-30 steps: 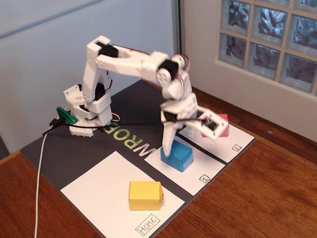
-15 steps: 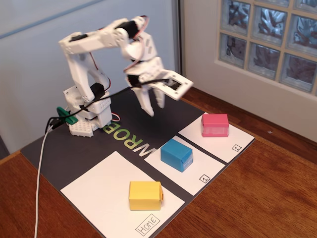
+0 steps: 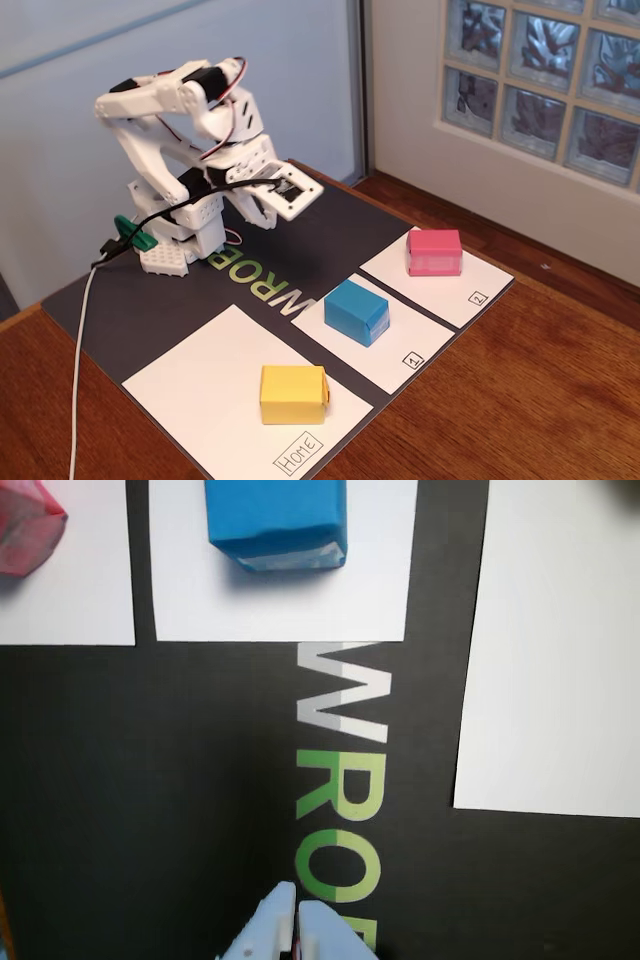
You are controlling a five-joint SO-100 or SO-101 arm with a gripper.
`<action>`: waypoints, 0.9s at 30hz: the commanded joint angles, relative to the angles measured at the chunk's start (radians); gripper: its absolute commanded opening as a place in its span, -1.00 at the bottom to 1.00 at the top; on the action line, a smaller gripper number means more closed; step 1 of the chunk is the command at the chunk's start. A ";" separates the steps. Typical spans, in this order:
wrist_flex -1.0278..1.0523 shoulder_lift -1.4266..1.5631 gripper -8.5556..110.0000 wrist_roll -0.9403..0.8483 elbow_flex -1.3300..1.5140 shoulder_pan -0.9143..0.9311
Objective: Move box blue to zone 1
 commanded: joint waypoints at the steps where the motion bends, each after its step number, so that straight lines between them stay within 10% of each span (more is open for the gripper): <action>1: -0.026 0.149 -0.87 0.008 0.124 0.031; 27: 0.057 0.600 -0.87 -0.156 0.577 0.135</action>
